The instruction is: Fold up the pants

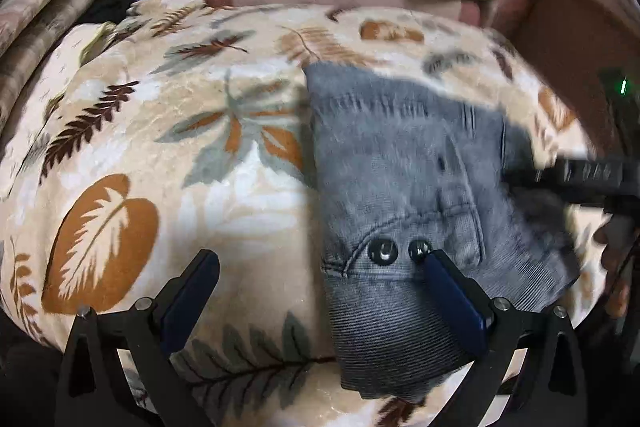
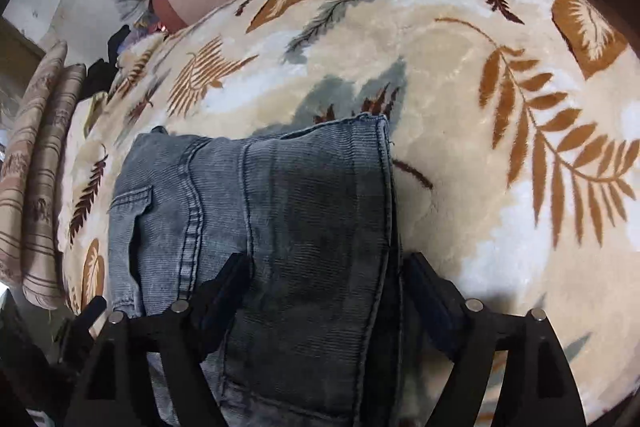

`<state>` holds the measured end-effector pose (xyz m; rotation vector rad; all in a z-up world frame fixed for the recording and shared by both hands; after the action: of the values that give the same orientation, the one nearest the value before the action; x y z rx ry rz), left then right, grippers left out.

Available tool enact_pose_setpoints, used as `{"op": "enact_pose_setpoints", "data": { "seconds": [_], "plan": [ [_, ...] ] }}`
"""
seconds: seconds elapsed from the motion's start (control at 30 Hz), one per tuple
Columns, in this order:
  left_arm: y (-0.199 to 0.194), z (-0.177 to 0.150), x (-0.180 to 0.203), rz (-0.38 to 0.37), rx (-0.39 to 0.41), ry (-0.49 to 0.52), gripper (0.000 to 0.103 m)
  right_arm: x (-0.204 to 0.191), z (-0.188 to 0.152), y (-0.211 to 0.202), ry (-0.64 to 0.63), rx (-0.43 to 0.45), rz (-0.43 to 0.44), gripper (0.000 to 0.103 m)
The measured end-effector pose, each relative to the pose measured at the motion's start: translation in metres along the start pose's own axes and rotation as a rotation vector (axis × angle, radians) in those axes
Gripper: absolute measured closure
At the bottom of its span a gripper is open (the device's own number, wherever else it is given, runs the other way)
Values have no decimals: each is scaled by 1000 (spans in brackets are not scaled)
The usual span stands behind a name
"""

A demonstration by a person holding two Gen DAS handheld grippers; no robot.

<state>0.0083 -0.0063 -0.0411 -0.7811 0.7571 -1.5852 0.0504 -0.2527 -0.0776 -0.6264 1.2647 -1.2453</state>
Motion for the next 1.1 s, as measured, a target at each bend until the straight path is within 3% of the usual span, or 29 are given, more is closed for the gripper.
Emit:
{"op": "enact_pose_setpoints", "data": {
  "seconds": [0.1,0.13,0.2,0.4,0.57,0.67,0.77,0.93,1.0,1.1],
  "plan": [
    [-11,3,-4,-56,48,-47,1,-2,3,-8,-13,1,-14,20],
    [-7,2,-2,-65,26,-47,1,-4,4,-16,-15,20,-13,20],
    [20,-9,8,-86,-97,-1,0,-11,10,-31,-25,65,1,20],
    [27,-10,0,-153,-89,-55,0,-35,27,-54,-83,132,21,20],
    [25,-10,0,-168,-89,-58,0,9,8,-35,58,75,25,20],
    [13,-2,-15,-219,-46,-140,0,35,-10,-37,111,59,28,20],
    [4,12,-34,-248,18,-236,0,59,-19,-44,171,64,69,20],
    [48,26,-36,-312,-132,-273,0,64,-14,-40,186,44,206,20],
    [51,26,-32,-295,-117,-274,1,59,-11,-23,173,0,246,19],
    [50,29,-22,-299,-116,-234,1,49,-9,-21,149,0,263,21]
  ]
}}
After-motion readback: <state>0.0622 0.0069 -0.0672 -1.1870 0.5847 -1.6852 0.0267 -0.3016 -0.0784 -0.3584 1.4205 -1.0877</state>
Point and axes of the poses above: each gripper's, at about its wrist camera, not at the fingertips, and y roughly the way its jaws point, x to its right, z to its top, the point moved 2 cm from there along y, roughly the way its jaws point, and after that the axes turned 2 degrees about y, right-handed, at the moved point
